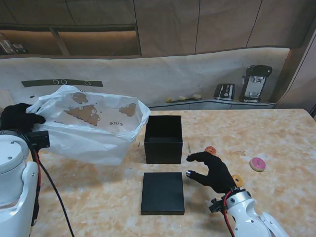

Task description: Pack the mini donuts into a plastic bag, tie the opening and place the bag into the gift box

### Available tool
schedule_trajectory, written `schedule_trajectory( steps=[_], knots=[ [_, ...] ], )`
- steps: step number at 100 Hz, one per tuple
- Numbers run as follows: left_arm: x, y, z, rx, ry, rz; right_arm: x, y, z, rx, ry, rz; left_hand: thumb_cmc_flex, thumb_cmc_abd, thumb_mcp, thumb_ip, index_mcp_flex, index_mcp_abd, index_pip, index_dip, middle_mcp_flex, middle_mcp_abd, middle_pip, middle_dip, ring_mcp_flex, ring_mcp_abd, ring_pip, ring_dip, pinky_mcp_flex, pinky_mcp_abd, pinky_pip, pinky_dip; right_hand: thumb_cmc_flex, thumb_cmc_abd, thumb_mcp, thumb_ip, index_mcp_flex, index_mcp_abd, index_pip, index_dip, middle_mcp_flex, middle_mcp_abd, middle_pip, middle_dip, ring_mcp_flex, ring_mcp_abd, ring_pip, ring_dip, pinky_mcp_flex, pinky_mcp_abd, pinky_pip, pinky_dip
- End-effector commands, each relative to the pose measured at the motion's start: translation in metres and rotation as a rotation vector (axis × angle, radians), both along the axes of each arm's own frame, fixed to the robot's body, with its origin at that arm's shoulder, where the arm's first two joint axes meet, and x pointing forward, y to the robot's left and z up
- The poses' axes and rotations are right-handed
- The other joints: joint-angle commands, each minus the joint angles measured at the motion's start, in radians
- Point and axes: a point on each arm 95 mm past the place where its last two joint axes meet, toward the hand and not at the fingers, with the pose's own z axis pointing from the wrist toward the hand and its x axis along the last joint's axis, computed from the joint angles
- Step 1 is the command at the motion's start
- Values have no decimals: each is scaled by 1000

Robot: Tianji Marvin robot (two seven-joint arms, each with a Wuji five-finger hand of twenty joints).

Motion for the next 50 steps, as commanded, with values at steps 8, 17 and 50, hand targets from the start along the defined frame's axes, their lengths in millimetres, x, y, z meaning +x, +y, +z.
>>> schedule_trajectory(
  steps=[8, 17, 50],
  knots=[
    [-12, -7, 8, -55, -36, -36, -5, 4, -2, 5, 10, 14, 3, -32, 46, -25, 7, -12, 41, 9, 16, -3, 11, 11, 25, -14, 38, -7, 19, 7, 26, -19, -16, 25, -1, 20, 7, -1, -5, 6, -24, -14, -2, -38, -18, -19, -6, -7, -8, -4, -6, 13],
    [-21, -14, 11, -98, -56, -71, -6, 4, -2, 3, 7, 12, 4, -32, 45, -25, 6, -13, 42, 9, 17, -4, 12, 11, 25, -14, 38, -6, 18, 5, 27, -20, -16, 24, -1, 21, 7, -1, -5, 6, -23, -14, -2, -38, -17, -19, -6, -7, -7, -4, -6, 13],
    [-27, -27, 1, -228, -48, -148, -6, 2, 0, -5, -3, 6, 11, -37, 40, -25, 11, 0, 39, 2, 19, 5, 8, 7, 28, -3, 34, 2, 20, 14, 30, -18, -16, 24, -1, 21, 6, 0, -6, 7, -24, -15, -3, -38, -18, -19, -7, -8, -8, -5, -7, 13]
  ],
)
